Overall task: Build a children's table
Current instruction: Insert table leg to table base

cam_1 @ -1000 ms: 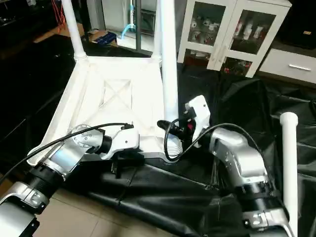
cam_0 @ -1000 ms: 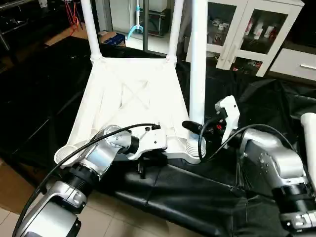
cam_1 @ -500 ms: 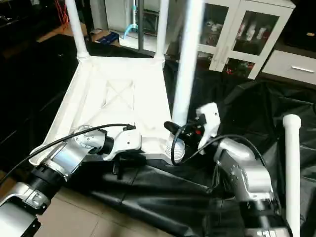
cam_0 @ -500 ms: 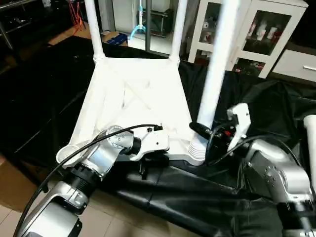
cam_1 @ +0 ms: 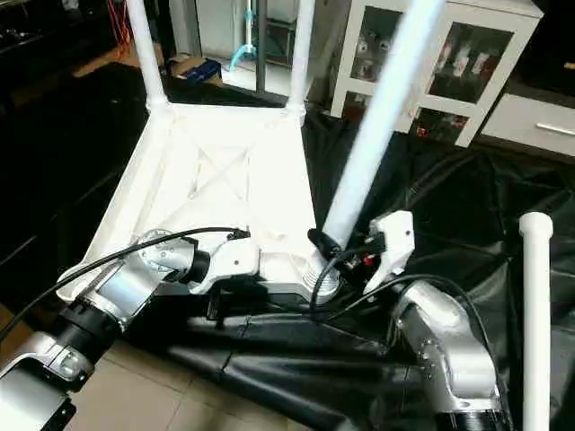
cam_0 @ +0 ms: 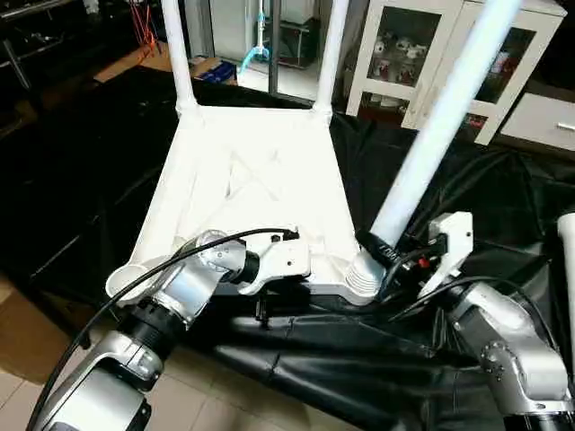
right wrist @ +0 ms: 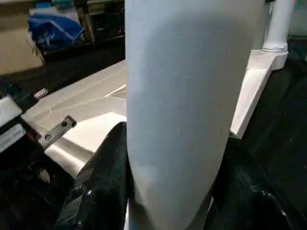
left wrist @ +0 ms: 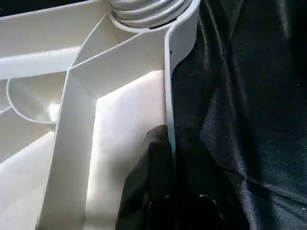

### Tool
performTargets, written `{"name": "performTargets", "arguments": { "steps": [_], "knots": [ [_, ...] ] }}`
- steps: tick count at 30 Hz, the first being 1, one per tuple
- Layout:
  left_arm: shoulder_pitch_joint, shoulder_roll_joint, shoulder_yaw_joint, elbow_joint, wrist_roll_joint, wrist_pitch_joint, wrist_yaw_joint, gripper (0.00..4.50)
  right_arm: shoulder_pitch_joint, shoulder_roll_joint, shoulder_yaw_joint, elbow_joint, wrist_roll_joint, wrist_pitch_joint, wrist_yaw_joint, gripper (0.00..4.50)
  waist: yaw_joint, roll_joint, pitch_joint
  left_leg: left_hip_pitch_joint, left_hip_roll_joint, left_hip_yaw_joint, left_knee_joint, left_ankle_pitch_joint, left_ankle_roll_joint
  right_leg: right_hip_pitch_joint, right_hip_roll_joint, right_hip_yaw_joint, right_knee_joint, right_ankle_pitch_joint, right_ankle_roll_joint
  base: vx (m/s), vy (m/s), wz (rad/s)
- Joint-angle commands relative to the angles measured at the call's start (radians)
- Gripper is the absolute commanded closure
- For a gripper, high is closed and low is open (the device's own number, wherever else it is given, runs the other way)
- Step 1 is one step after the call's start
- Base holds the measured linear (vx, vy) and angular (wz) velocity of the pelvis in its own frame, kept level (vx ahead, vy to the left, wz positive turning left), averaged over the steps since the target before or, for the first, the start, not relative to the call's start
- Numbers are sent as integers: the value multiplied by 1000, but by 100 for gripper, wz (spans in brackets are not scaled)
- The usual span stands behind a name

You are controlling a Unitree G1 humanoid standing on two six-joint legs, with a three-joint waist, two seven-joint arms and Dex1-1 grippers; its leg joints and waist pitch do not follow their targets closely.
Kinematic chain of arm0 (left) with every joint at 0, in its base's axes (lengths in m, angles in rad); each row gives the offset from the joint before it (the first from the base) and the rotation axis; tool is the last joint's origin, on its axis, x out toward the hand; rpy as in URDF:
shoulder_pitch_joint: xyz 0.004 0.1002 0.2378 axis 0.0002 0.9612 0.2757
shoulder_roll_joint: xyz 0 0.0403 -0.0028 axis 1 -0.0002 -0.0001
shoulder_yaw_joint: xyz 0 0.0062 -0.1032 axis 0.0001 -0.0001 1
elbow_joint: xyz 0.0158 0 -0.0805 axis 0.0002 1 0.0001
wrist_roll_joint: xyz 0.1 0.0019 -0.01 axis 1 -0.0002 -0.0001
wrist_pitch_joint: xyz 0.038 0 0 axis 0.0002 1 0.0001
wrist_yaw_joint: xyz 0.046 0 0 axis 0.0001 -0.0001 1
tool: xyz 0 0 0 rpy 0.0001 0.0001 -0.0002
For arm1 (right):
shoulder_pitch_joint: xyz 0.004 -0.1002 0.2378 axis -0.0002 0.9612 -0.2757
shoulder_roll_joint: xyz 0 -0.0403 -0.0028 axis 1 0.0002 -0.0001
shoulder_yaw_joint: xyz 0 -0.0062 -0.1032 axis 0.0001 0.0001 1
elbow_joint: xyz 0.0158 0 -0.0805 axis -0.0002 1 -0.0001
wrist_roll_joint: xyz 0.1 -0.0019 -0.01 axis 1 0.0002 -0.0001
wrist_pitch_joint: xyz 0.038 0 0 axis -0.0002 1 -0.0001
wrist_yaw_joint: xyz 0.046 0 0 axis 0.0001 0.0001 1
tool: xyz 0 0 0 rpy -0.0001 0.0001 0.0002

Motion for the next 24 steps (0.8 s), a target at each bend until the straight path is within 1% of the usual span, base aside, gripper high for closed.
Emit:
{"name": "performTargets", "arguments": {
  "steps": [1,2,3,4,5,6,7,10,11,12,13,15,17,18,21,22,23,24],
  "knots": [
    [20,8,-16,34,15,-1,5,448,60,-35,60,66,-75,50,7,267,-3,-2,-40,11,75,-27,-88,-133,53,28,-63,42,-67,-35,-269,0,0,0],
    [18,8,-16,36,15,-1,7,448,68,-53,91,67,-92,69,20,267,-4,-4,-39,11,75,-28,-89,-137,53,30,-62,42,-68,-38,-266,0,0,0],
    [18,8,-16,36,15,-1,7,448,70,-57,97,67,-93,78,22,267,-4,-3,-38,10,74,-28,-90,-142,53,30,-62,43,-70,-44,-262,0,0,0],
    [18,9,-17,36,16,-1,6,448,72,-71,118,74,-106,89,29,267,-4,-3,-38,12,75,-27,-91,-158,49,28,-63,43,-73,-64,-259,0,0,0],
    [19,10,-17,36,17,-1,6,448,73,-76,127,79,-115,87,31,267,-5,-3,-37,12,75,-28,-93,-168,45,28,-62,43,-74,-76,-256,0,0,0],
    [19,10,-18,35,17,-1,6,448,73,-78,130,81,-118,89,32,267,-6,-5,-35,13,75,-28,-96,-198,35,28,-63,44,-78,-112,-247,0,0,0],
    [20,10,-17,34,16,1,6,448,72,-79,129,83,-108,118,29,267,-6,-6,-36,15,76,-30,-98,-216,25,27,-65,45,-81,-137,-241,0,0,0],
    [23,12,-16,31,16,3,8,448,75,-80,129,91,-104,143,27,267,-9,-8,-38,17,77,-31,-102,-234,11,25,-61,44,-81,-127,-234,0,0,0],
    [25,14,-15,27,16,5,10,448,81,-80,126,96,-98,154,26,267,-11,-19,-38,16,77,-30,-103,-240,12,25,-61,44,-83,-133,-232,0,0,0],
    [27,15,-14,26,16,6,10,448,85,-79,123,99,-95,159,25,267,-10,-13,-37,17,77,-31,-104,-250,9,24,-62,45,-84,-147,-229,0,0,0],
    [28,16,-14,24,16,7,10,448,88,-79,122,101,-94,161,25,267,-11,-13,-37,17,78,-31,-105,-257,6,23,-63,45,-85,-154,-227,0,0,0],
    [29,18,-13,23,15,8,10,448,93,-81,123,109,-88,171,23,267,-15,-15,-37,19,79,-33,-108,-293,-8,19,-63,45,-89,-195,-216,0,0,0],
    [30,19,-12,23,15,8,10,448,95,-83,124,126,-80,188,18,267,-16,-16,-37,19,78,-33,-108,-297,-10,18,-62,46,-90,-197,-212,0,0,0],
    [30,20,-13,22,14,9,9,448,85,-83,126,154,-95,188,4,267,-17,-15,-38,18,78,-33,-109,-295,-12,18,-62,46,-90,-190,-210,0,0,0],
    [31,23,-14,21,12,8,6,448,70,-77,123,171,-105,194,-14,267,-18,-15,-39,17,77,-32,-110,-292,-11,18,-62,45,-91,-178,-210,0,0,0],
    [31,25,-15,20,11,5,3,448,47,-69,119,183,-109,196,-25,267,-19,-12,-39,18,78,-33,-111,-299,-13,17,-62,45,-92,-186,-208,0,0,0],
    [31,25,-15,20,11,4,3,448,43,-67,119,185,-110,196,-26,267,-20,-13,-38,19,77,-32,-111,-309,-15,16,-61,45,-93,-198,-207,0,0,0],
    [32,26,-16,19,11,0,3,448,32,-64,120,190,-115,193,-29,267,-20,-13,-36,19,78,-34,-113,-331,-21,14,-61,45,-96,-230,-200,0,0,0]
  ]
}}
